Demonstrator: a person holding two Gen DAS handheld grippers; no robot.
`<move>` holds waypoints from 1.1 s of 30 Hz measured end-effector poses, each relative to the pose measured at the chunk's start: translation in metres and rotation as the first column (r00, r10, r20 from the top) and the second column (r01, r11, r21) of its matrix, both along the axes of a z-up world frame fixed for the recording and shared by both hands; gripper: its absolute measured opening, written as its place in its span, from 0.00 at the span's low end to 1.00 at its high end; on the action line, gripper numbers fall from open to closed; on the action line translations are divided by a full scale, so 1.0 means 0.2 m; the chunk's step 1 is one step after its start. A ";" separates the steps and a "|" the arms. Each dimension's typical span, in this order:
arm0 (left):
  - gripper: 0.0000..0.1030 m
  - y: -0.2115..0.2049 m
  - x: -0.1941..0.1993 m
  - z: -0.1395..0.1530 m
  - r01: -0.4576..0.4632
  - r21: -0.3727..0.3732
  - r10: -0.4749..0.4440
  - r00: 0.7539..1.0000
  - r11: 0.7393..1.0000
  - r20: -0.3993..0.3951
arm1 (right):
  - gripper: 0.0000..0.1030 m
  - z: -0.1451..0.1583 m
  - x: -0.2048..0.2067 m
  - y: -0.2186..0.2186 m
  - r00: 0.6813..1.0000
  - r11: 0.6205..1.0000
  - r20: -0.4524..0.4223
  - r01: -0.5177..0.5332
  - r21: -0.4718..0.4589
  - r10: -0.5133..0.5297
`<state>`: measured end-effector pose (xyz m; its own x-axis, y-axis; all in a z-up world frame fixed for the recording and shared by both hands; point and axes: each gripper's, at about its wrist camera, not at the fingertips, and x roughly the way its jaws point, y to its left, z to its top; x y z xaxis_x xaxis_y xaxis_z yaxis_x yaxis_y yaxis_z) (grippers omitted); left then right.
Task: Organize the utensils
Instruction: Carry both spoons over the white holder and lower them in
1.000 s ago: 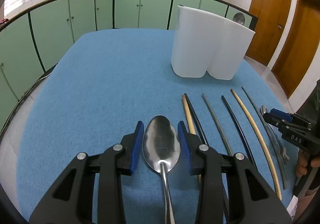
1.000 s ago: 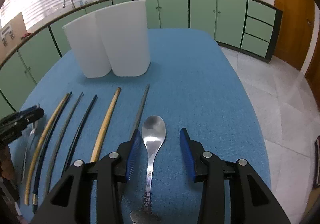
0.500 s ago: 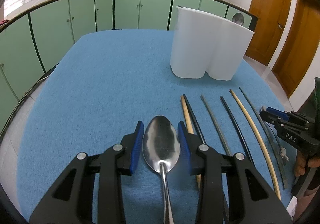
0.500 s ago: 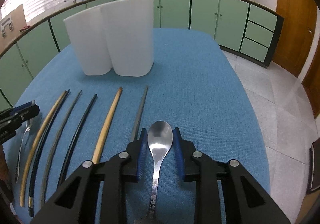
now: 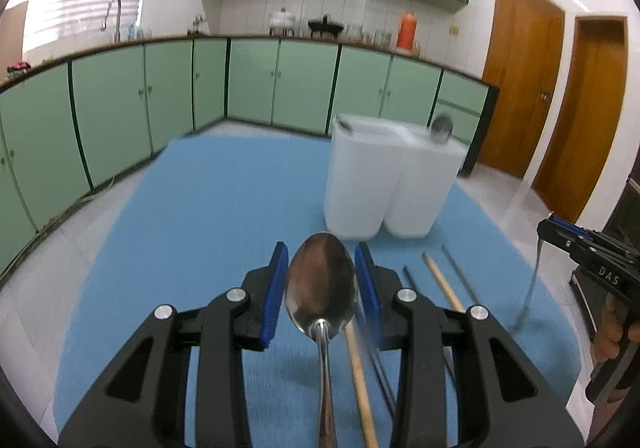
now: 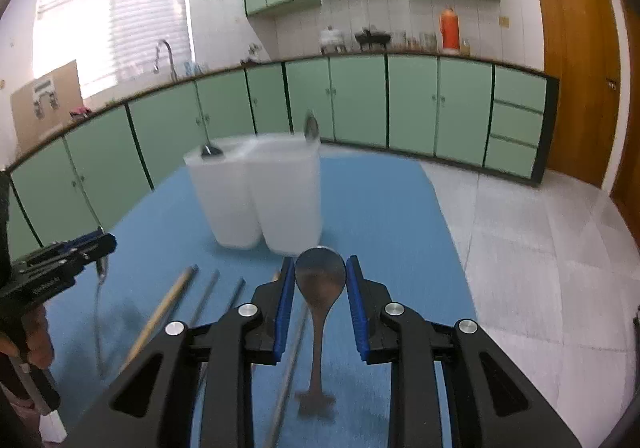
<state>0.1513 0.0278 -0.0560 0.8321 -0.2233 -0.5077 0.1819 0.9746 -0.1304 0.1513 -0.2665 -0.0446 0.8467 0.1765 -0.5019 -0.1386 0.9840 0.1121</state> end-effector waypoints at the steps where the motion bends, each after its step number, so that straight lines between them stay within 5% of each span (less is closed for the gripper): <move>1: 0.32 0.00 -0.01 0.03 -0.001 -0.006 0.001 1.000 1.000 0.022 | 0.25 0.02 -0.01 0.00 1.000 1.000 0.013 -0.001 0.002 0.001; 18: 0.32 -0.10 0.12 0.41 0.025 -0.055 -0.011 0.969 0.998 0.247 | 0.25 0.37 0.14 0.06 0.985 0.998 0.165 -0.058 0.024 0.054; 33: 0.32 -0.33 0.52 0.70 0.081 -0.093 -0.041 0.927 0.992 0.374 | 0.25 0.57 0.52 0.15 0.969 0.997 0.242 -0.068 0.033 0.058</move>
